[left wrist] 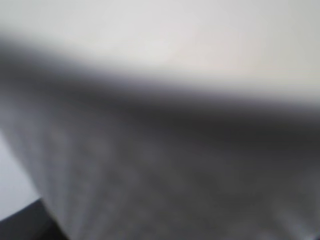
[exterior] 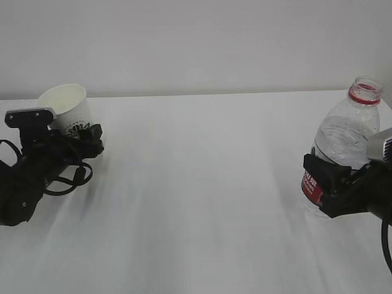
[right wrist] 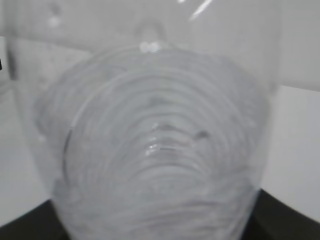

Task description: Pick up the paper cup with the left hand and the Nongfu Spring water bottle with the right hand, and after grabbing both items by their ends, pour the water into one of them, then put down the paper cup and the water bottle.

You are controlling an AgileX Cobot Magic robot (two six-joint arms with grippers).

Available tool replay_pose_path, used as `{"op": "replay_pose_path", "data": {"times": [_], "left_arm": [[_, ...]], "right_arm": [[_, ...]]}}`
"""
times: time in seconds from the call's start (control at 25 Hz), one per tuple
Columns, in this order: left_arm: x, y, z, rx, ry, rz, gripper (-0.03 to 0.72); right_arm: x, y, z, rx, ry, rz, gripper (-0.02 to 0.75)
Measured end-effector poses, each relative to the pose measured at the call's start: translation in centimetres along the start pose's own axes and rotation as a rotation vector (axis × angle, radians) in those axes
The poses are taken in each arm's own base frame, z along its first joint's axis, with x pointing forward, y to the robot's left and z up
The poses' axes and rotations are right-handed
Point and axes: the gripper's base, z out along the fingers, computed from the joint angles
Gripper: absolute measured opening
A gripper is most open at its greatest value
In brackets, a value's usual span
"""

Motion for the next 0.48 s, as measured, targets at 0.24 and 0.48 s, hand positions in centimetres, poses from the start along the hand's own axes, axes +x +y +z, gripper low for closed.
{"op": "replay_pose_path", "data": {"times": [0.24,0.48], "left_arm": [[-1.4,-0.6,-1.9,0.058,0.002,0.025,0.540],[-3.0,-2.3,-4.3,0.219,0.002,0.099,0.540]], "right_arm": [[0.0,0.0,0.0,0.000,0.000,0.000,0.445],[0.0,0.0,0.0,0.000,0.001,-0.006,0.445]]}}
